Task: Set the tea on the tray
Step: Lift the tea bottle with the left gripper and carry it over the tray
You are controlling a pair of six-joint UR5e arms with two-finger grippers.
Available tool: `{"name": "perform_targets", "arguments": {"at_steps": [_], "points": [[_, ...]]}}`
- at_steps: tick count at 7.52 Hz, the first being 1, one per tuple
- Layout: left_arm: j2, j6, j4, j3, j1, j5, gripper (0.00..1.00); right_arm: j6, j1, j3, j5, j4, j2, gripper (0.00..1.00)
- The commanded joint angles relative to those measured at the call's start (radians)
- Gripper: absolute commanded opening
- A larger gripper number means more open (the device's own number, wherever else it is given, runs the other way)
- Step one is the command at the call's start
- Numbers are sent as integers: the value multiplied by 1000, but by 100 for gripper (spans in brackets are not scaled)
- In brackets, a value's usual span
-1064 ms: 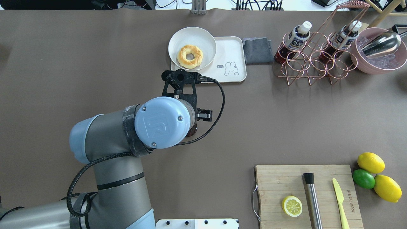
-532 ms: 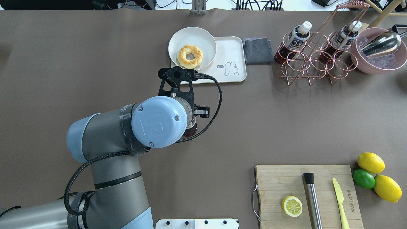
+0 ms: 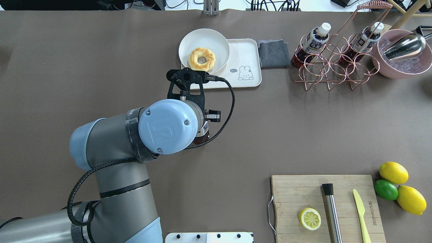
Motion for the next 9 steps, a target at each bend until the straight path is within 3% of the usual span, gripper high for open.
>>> {"name": "perform_targets", "arguments": {"at_steps": [1, 4, 5, 8, 9], "points": [[-7, 2, 0, -1, -24, -1, 0, 0, 2, 0, 3, 0, 0, 100], [-114, -2, 12, 52, -59, -4, 0, 0, 6, 0, 7, -2, -1, 100], [-202, 0, 12, 142, -80, -6, 0, 0, 6, -1, 7, -2, -1, 100], [-538, 11, -14, 567, -156, -17, 0, 2, 6, -10, 12, -17, -12, 100], [-601, 21, -81, 696, -171, -17, 0, 2, 8, 2, 12, -106, 3, 100]]}}
